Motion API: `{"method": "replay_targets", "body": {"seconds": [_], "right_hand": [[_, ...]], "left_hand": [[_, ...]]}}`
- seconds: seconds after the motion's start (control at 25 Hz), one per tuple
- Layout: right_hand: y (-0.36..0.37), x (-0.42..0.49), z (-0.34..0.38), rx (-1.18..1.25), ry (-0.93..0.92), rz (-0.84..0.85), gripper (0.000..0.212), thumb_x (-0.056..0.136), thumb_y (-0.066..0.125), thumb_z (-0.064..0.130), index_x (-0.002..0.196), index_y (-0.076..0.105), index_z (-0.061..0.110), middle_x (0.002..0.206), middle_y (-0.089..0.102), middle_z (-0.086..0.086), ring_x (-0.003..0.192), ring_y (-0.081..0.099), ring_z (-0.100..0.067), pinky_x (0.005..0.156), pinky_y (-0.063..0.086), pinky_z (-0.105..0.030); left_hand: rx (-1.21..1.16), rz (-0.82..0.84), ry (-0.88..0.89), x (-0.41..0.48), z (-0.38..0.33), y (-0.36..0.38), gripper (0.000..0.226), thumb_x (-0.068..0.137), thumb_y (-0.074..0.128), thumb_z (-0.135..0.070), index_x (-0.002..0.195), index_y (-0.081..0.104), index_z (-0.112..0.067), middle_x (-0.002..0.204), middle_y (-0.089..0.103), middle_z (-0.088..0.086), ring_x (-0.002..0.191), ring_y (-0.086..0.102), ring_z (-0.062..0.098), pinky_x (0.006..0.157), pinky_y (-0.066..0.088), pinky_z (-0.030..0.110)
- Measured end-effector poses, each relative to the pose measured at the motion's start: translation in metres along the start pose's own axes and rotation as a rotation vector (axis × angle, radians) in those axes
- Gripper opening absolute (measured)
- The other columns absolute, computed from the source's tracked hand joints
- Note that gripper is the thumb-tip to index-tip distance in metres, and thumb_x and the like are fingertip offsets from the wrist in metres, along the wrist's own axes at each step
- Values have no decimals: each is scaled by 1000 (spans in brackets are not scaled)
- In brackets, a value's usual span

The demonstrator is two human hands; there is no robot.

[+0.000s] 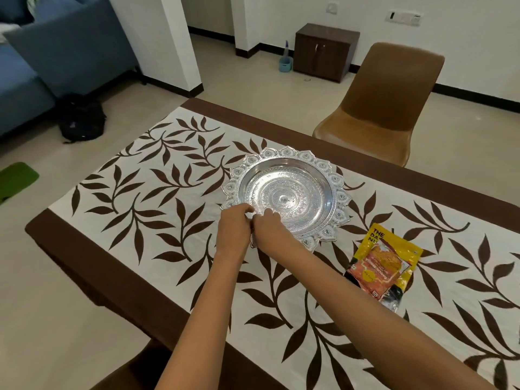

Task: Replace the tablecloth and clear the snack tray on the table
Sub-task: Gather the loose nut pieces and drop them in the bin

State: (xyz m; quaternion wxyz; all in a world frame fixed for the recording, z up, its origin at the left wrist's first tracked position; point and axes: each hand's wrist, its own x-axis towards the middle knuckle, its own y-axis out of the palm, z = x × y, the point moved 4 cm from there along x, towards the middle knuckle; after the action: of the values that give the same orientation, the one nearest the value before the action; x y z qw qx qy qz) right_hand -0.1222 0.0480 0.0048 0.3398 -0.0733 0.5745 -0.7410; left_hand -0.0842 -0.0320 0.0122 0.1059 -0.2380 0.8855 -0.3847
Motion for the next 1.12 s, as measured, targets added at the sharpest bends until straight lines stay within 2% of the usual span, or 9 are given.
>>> {"method": "replay_targets", "body": {"seconds": [0.16, 0.28, 0.36, 0.44, 0.52, 0.68, 0.84, 0.96, 1.12], "right_hand": [[-15, 2, -20, 252, -13, -24, 18, 90, 58, 5, 106, 67, 5, 103, 66, -12, 82, 61, -19, 70, 47, -25], [-25, 5, -34, 379, -19, 30, 17, 83, 71, 14, 99, 72, 11, 95, 69, -6, 79, 59, -14, 61, 42, -17], [-26, 6, -41, 441, -24, 84, 12, 79, 74, 16, 91, 71, 16, 88, 68, -3, 80, 63, -16, 63, 47, -19], [-24, 9, -48, 517, -29, 134, 8, 80, 72, 14, 83, 67, 18, 86, 70, -4, 81, 66, -19, 73, 55, -30], [-22, 11, -55, 595, -24, 169, 6, 84, 67, 12, 81, 63, 14, 85, 69, -8, 75, 66, -21, 75, 55, -34], [-30, 12, -77, 1278, 169, 280, 5, 89, 60, 3, 92, 61, -1, 82, 61, -9, 68, 58, -13, 64, 52, -23], [-41, 9, -99, 1704, 282, 234, 3, 94, 54, 6, 94, 56, 4, 86, 60, -8, 71, 56, -11, 62, 52, -17], [-42, 5, -110, 1725, 327, 163, 11, 94, 53, 11, 84, 56, 6, 82, 64, -8, 69, 57, -12, 63, 53, -18], [-42, 3, -121, 1651, 383, 63, 27, 96, 51, 26, 71, 52, 14, 71, 59, -2, 61, 52, -9, 53, 46, -17]], "left_hand": [[-18, -6, -1, -1, 3, 1, 32, 90, 57, 2, 119, 66, -8, 109, 69, 11, 89, 67, 17, 82, 54, 28], [-26, -6, 5, -2, 5, 0, 31, 91, 55, 1, 118, 67, -10, 108, 69, 9, 90, 65, 15, 79, 50, 21], [-18, -5, 4, -1, 7, 0, 31, 92, 54, 0, 118, 67, -11, 108, 69, 7, 91, 65, 14, 78, 49, 20], [-1, 3, 10, 0, 8, 1, 32, 92, 53, 0, 119, 67, -12, 107, 69, 6, 90, 65, 13, 78, 51, 22], [32, 13, 30, 2, 7, 1, 34, 92, 51, 1, 120, 66, -13, 109, 69, 5, 91, 64, 13, 78, 50, 22], [174, 12, 109, 6, 2, 6, 33, 93, 53, -3, 120, 66, -15, 110, 68, 10, 91, 66, 19, 80, 54, 31], [382, 73, 176, 10, -9, 16, 24, 95, 54, -12, 115, 67, -16, 101, 69, 13, 92, 63, 24, 79, 51, 31], [525, 191, 249, 15, -28, 31, 22, 93, 51, -7, 109, 65, -11, 101, 67, 10, 97, 62, 26, 78, 51, 34], [458, 318, 259, 22, -43, 54, 13, 88, 61, -6, 101, 65, -5, 104, 58, 11, 92, 61, 26, 77, 55, 40]]}}
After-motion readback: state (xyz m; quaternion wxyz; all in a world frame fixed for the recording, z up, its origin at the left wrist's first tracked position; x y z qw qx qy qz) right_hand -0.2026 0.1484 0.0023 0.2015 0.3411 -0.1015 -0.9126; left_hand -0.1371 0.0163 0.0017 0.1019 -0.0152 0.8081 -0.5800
